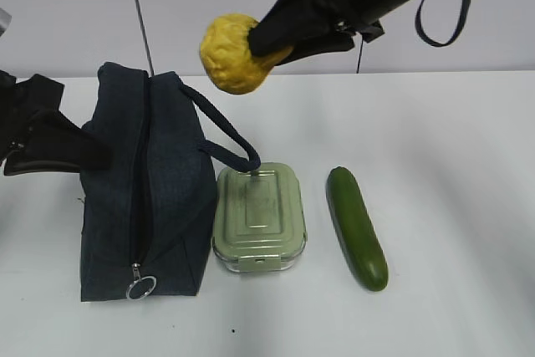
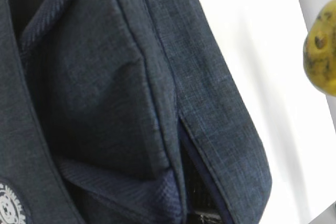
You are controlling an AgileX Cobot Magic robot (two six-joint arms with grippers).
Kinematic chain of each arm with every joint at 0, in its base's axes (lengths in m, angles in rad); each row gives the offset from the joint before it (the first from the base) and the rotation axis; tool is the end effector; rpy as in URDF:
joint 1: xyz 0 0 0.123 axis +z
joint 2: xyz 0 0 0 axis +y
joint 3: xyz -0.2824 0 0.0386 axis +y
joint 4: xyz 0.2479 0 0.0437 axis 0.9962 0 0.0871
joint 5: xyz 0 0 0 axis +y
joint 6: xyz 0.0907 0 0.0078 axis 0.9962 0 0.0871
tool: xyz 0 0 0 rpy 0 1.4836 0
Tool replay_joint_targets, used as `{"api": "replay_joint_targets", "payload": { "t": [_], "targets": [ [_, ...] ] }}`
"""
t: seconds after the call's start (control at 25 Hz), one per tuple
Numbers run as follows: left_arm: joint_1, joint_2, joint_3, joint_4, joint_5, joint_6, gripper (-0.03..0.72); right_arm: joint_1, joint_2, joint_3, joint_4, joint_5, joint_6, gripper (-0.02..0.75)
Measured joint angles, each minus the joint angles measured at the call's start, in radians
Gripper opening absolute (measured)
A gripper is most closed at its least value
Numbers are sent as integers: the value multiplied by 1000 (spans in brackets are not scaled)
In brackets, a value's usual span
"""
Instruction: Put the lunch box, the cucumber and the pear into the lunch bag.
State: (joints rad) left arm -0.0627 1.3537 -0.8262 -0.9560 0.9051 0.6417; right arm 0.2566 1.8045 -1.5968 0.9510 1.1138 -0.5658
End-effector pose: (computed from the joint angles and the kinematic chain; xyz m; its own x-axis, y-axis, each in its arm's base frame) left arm 0.2421 -0.0739 0.2587 -0.9019 -0.0024 -0.4319 0.2852 0.7476 -0.5997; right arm 0.3590 0.1630 0.3285 -0.8012 -0.2187 -0.5569 -0.5714 0.5561 0.6036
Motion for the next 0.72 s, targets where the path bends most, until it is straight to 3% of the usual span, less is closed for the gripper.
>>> {"api": "replay_joint_targets", "payload": {
  "t": [0.24,0.72],
  "targets": [
    [0,0,0,-1,0,1,-13,103,17,-7,32,-118,-48,266],
    [0,0,0,-1,-1,3,-13,170,225,-192,135,-153,-91,266]
  ]
}}
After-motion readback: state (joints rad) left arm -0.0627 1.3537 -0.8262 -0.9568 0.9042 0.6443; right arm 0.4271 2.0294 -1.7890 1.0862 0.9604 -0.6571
